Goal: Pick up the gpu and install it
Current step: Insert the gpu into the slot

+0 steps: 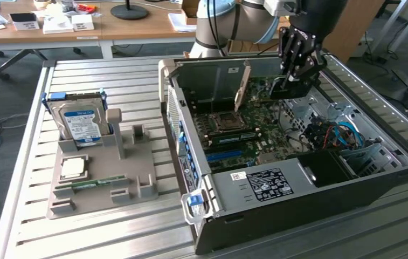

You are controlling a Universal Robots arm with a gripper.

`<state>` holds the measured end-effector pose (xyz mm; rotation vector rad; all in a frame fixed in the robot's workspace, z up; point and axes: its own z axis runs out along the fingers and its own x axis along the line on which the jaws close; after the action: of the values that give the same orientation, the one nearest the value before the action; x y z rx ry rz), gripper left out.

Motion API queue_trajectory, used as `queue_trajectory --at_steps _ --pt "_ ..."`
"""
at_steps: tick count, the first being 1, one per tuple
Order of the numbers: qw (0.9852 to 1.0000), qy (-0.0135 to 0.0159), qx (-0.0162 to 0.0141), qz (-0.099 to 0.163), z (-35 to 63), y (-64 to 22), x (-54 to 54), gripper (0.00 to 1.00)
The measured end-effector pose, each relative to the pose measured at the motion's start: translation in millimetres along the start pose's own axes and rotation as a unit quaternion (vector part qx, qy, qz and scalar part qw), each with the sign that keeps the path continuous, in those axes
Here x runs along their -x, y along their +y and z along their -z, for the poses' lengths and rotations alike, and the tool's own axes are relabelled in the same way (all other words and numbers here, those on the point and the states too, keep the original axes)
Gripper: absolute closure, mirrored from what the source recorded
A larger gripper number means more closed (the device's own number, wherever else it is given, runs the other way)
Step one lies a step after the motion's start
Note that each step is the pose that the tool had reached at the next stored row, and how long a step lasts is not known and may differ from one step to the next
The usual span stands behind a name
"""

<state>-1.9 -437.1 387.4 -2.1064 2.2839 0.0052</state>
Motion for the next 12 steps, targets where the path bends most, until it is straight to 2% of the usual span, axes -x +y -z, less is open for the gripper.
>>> queue_trajectory --at_steps 5,12 --pt "1.0 0.0 0.0 0.0 -7.4 0.2 -0.2 0.73" --pt "1.0 0.0 0.0 0.0 -7.5 0.2 -0.2 0.73"
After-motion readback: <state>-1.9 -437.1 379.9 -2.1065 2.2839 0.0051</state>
